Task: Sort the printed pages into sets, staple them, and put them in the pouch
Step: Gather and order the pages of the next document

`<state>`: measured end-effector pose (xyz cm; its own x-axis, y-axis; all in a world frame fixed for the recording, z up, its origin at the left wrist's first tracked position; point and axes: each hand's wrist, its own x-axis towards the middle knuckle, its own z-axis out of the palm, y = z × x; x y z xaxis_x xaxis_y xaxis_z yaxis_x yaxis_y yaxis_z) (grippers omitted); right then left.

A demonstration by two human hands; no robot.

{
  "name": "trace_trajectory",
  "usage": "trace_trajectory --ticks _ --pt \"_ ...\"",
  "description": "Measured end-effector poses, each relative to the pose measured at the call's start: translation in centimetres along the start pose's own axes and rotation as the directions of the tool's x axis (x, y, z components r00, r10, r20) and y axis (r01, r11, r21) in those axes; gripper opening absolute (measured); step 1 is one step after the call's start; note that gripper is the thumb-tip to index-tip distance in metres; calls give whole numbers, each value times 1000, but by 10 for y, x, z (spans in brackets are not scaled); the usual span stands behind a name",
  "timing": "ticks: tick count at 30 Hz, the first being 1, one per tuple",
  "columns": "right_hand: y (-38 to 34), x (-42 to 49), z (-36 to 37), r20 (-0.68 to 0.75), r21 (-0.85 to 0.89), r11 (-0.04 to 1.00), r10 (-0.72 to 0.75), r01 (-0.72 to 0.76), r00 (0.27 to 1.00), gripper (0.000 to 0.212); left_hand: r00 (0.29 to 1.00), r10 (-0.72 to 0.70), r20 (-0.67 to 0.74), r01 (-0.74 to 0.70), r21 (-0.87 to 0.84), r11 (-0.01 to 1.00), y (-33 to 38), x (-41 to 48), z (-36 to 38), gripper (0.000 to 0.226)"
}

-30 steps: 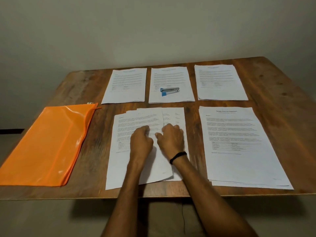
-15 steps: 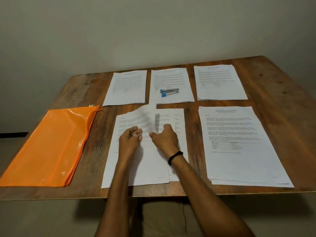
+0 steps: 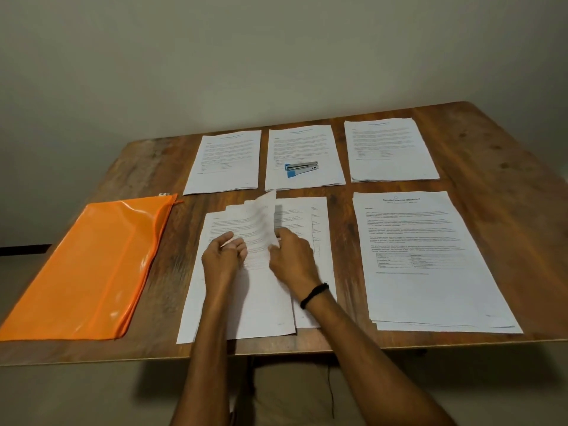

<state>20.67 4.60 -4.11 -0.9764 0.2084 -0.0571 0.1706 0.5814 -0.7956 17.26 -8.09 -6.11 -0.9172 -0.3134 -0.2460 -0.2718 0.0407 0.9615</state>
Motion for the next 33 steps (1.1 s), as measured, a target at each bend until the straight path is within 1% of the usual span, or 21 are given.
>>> trace_trajectory --ticks 2,3,4,7,9,10,12,13,14,15,16,18,19,20,23,26,28,30,31,32,33 --pt "9 7 -14 -37 165 986 11 -4 999 24 984 159 -77 -144 174 974 -2 -2 -6 35" --pt "12 9 -24 -45 258 966 19 -7 999 20 974 201 -105 -174 221 960 -1 -4 -9 42" --pt "18 12 -34 -43 349 937 28 -11 999 17 970 218 -104 -189 238 953 0 -4 -13 47" --pt "31 18 -67 -37 525 850 75 -45 996 15 992 122 20 -123 208 970 8 -4 -21 51" --pt "45 24 -83 -51 548 832 139 -89 989 16 988 107 110 -129 226 966 19 -7 -21 45" --pt "51 27 -90 -86 518 849 173 -104 981 14 980 128 150 -163 258 952 22 -8 -18 40" --pt "65 31 -105 -238 354 922 249 -155 939 11 961 182 207 -239 302 923 24 -9 -9 33" --pt "73 31 -115 -320 255 944 285 -208 904 15 956 199 218 -263 323 909 23 -8 -5 32" --pt "82 30 -125 -391 151 946 324 -288 861 26 953 207 222 -275 341 899 23 -8 -2 32" --pt "91 27 -137 -459 40 920 364 -390 810 39 949 216 229 -289 358 888 22 -7 1 33" --pt "102 23 -149 -520 -57 860 408 -507 750 53 943 228 242 -307 371 876 21 -7 3 33" --pt "125 15 -172 -598 -151 706 492 -692 632 80 933 248 260 -341 422 840 19 -6 5 33" --pt "136 12 -180 -607 -166 654 523 -739 599 89 931 255 262 -352 451 820 18 -6 6 34" --pt "145 9 -184 -602 -184 623 540 -760 588 93 927 264 265 -364 475 801 17 -7 8 34" --pt "155 8 -189 -581 -229 606 543 -762 606 98 926 262 273 -371 513 774 15 -12 15 36" --pt "148 13 -193 -525 -279 608 551 -743 648 98 931 232 283 -354 538 765 14 -15 21 36" --pt "146 19 -197 -473 -265 652 554 -710 685 103 932 235 277 -354 554 754 14 -18 23 36" --pt "148 24 -204 -405 -261 714 530 -650 745 102 935 237 264 -348 557 754 15 -19 24 36" --pt "152 25 -210 -383 -247 747 511 -618 770 94 937 234 258 -343 561 753 15 -20 24 36" --pt "156 26 -216 -366 -192 785 499 -589 785 79 938 235 254 -341 566 750 16 -21 23 37" --pt "162 27 -222 -362 -92 839 473 -536 803 55 939 237 248 -339 568 750 16 -22 22 37"
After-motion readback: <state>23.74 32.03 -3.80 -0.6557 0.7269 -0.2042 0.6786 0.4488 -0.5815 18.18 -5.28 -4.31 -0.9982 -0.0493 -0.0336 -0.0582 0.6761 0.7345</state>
